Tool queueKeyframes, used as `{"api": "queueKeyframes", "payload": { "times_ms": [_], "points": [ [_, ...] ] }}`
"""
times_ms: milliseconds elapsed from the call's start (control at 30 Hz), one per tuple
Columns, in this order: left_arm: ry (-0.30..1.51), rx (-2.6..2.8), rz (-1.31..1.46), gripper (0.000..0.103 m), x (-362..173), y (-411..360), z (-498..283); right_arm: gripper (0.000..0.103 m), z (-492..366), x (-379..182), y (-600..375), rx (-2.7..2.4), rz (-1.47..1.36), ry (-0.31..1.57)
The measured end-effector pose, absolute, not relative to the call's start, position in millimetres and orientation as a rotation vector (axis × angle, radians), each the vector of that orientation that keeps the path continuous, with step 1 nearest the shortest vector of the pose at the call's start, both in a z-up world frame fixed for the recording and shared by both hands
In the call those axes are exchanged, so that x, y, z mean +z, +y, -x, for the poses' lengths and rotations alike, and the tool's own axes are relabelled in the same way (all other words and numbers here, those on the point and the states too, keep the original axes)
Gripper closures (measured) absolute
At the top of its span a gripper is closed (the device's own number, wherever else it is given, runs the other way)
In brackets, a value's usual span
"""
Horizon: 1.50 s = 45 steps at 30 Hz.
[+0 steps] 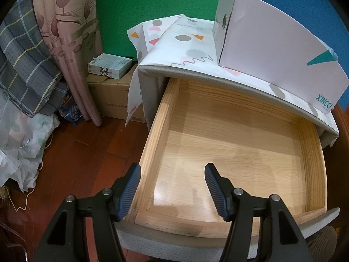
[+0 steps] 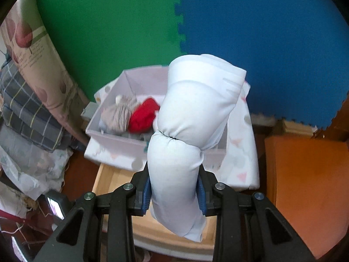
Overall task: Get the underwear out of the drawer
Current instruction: 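Lift the white sock with the right tool into the white box, then open the right tool to release the white sock into the box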
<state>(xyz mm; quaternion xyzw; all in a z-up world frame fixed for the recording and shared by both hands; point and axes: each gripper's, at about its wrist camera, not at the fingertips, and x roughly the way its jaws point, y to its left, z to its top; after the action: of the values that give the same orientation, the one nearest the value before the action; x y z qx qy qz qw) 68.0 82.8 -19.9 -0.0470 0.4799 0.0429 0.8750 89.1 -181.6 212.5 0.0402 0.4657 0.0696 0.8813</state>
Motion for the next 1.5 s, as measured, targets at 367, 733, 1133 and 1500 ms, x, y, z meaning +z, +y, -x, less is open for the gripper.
{"api": "queueKeyframes", "payload": {
  "times_ms": [367,733,1133,1500],
  "points": [
    [1.003,0.087,0.102,0.041,-20,82,-71,0.072,-150,222,-155,0.138,-0.036,0.951],
    [1.001,0.084,0.103,0.041,-21,81,-71,0.071,-200,166,-128,0.117,0.018,1.053],
    [1.007,0.084,0.107,0.041,-21,79,-72,0.07,-249,139,-118,0.068,0.016,1.079],
    [1.005,0.085,0.105,0.041,-21,79,-71,0.061,-265,125,-114,0.047,0.031,1.096]
  ]
}}
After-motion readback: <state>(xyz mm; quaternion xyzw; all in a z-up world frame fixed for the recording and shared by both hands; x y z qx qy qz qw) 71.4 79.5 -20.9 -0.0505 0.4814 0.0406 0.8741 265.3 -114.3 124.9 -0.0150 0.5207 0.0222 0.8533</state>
